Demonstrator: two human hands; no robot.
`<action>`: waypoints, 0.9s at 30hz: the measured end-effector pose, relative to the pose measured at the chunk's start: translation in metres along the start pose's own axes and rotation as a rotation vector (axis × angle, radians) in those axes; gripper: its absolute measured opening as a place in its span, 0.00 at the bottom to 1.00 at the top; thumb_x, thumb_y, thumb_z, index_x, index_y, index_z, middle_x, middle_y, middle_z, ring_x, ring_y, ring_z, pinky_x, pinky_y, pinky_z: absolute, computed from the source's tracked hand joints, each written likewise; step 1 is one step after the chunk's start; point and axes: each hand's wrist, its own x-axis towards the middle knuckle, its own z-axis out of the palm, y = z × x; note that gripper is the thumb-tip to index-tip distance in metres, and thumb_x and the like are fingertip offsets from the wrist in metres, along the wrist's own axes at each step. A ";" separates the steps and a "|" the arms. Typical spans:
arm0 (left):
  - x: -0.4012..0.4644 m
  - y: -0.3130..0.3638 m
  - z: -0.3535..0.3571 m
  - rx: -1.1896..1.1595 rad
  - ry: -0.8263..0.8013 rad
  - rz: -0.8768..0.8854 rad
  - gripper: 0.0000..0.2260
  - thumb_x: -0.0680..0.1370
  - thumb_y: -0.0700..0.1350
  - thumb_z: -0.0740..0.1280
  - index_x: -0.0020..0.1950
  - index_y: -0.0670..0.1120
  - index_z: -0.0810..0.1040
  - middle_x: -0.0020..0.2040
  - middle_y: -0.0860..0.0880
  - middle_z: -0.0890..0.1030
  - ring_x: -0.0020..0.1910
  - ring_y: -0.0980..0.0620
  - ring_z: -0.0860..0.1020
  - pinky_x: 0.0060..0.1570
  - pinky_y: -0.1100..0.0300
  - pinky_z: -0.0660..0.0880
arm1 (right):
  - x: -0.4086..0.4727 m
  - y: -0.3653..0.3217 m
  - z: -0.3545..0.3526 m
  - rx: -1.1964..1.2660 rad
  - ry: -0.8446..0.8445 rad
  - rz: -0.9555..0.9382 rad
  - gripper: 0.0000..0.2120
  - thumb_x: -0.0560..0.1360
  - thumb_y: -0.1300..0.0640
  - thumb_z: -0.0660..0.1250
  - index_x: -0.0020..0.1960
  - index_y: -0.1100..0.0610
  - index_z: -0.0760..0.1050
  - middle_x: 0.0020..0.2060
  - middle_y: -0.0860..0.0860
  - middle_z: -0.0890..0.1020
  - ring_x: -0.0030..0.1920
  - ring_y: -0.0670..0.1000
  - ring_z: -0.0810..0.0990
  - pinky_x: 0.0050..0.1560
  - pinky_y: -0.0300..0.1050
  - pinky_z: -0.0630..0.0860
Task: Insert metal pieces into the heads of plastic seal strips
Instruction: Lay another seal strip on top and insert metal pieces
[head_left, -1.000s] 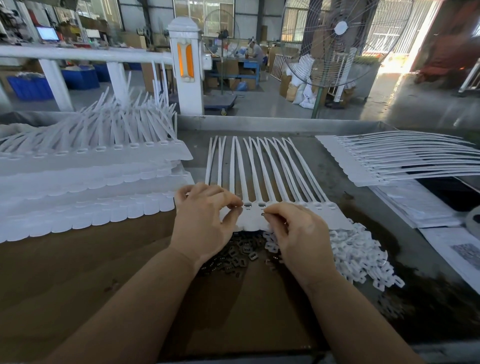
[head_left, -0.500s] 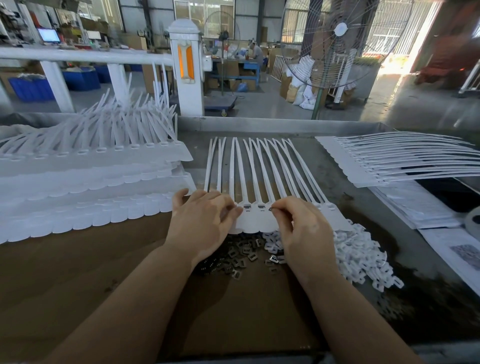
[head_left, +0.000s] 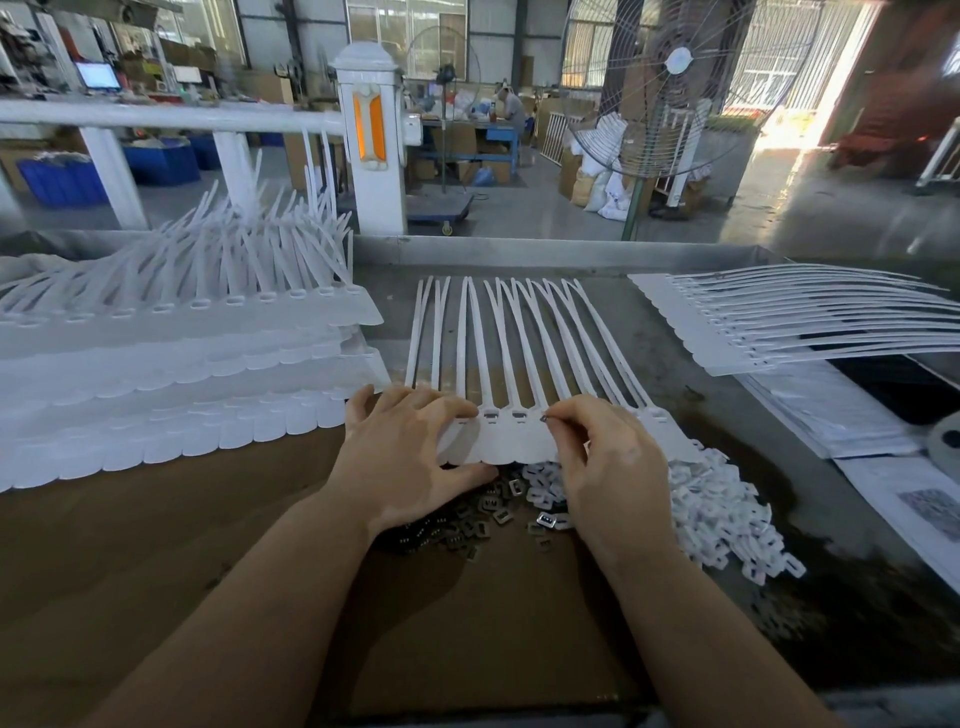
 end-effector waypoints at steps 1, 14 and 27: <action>0.000 -0.001 -0.001 -0.008 -0.006 -0.005 0.29 0.66 0.73 0.57 0.63 0.63 0.69 0.64 0.59 0.71 0.67 0.54 0.62 0.69 0.49 0.46 | 0.000 0.000 0.000 0.003 0.002 0.002 0.02 0.74 0.64 0.67 0.44 0.61 0.79 0.37 0.51 0.81 0.40 0.51 0.77 0.42 0.44 0.74; 0.011 0.017 -0.025 -0.562 0.142 -0.090 0.04 0.72 0.56 0.69 0.44 0.58 0.78 0.42 0.62 0.77 0.42 0.65 0.72 0.42 0.73 0.67 | 0.002 0.001 0.000 0.027 0.006 0.038 0.02 0.74 0.65 0.67 0.44 0.62 0.78 0.35 0.52 0.80 0.38 0.52 0.76 0.39 0.45 0.73; 0.031 0.059 -0.024 -1.095 -0.220 -0.306 0.04 0.77 0.39 0.68 0.49 0.41 0.81 0.41 0.44 0.84 0.35 0.58 0.81 0.36 0.68 0.76 | 0.002 0.003 0.000 0.044 -0.013 0.041 0.04 0.75 0.63 0.66 0.43 0.61 0.78 0.34 0.51 0.79 0.37 0.52 0.76 0.37 0.45 0.71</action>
